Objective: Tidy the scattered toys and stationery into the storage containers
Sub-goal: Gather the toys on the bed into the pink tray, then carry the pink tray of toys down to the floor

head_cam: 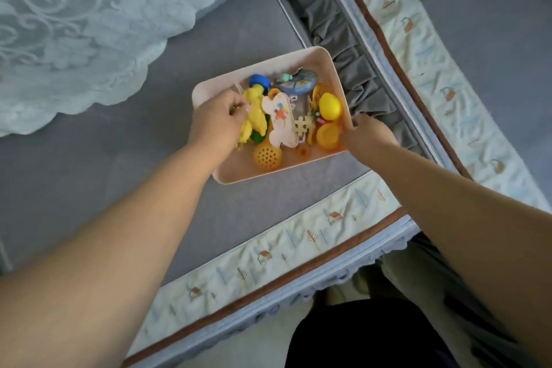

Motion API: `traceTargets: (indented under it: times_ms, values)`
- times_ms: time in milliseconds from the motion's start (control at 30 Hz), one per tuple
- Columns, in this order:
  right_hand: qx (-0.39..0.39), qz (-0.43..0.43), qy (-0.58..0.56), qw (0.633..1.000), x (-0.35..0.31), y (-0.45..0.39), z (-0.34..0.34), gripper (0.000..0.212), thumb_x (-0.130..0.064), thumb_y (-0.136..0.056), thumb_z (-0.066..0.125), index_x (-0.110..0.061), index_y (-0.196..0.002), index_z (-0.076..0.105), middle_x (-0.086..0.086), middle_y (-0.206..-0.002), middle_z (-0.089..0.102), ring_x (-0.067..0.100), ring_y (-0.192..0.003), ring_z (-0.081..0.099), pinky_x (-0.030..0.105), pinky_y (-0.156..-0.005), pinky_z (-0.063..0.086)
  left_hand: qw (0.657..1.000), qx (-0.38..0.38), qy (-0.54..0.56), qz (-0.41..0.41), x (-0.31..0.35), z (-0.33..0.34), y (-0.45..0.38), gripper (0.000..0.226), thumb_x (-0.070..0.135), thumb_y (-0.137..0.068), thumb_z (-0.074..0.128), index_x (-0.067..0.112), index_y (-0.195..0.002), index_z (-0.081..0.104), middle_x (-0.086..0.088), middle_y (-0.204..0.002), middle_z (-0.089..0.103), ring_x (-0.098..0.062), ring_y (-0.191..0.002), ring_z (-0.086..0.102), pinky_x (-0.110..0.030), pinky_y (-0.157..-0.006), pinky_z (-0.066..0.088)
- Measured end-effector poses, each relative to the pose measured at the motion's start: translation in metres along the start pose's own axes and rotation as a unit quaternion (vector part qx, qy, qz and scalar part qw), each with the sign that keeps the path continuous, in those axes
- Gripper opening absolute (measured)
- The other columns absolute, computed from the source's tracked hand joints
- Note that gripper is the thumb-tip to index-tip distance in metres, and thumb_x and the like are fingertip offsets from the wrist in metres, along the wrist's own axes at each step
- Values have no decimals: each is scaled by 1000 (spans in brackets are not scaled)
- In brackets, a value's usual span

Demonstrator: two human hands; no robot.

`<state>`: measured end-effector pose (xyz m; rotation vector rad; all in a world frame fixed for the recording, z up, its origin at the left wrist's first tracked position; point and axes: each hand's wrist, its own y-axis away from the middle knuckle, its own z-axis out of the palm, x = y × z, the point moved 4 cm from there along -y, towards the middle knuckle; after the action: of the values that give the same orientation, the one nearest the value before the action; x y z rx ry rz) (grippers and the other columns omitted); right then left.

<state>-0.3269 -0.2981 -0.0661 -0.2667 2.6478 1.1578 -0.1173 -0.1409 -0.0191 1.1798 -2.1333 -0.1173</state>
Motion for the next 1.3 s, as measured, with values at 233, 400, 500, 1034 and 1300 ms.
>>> traceTargets:
  times_ms: [233,400,500,1034,1300]
  values:
    - [-53,117,-263,956,13,6,27,29,-14,-101,27,-7,-108,55,20,-89,69,33,-75,68,42,-87,56,998,-17,-27,52,16,23,23,19,34,-96,53,20,-97,66,2,-82,66,-21,-78,62,-38,-72,49]
    - [-8,198,-359,912,49,11,15,32,-13,-104,24,-14,-116,53,19,-90,67,30,-76,69,39,-81,59,995,-11,-43,86,35,46,43,16,30,-95,54,20,-90,65,5,-75,62,-22,-77,62,-35,-72,51]
    - [0,201,-360,911,98,13,-7,27,-15,-103,28,-9,-107,54,18,-84,69,27,-64,68,33,-58,61,989,-43,-16,138,74,74,61,15,28,-94,53,23,-82,60,4,-72,64,-22,-71,63,-44,-73,53]
    - [216,254,-575,747,379,94,-128,24,-17,-102,29,-15,-97,52,16,-92,67,29,-78,69,41,-80,59,901,-169,-50,397,334,238,178,27,41,-92,56,20,-80,67,5,-78,68,17,-82,42,-24,-97,37]
    - [310,320,-649,617,520,205,-94,27,-27,-101,32,-17,-104,58,13,-91,69,28,-73,71,41,-76,60,787,-277,-57,548,395,320,288,47,55,-89,49,14,-76,68,1,-72,66,-21,-76,58,-38,-73,46]
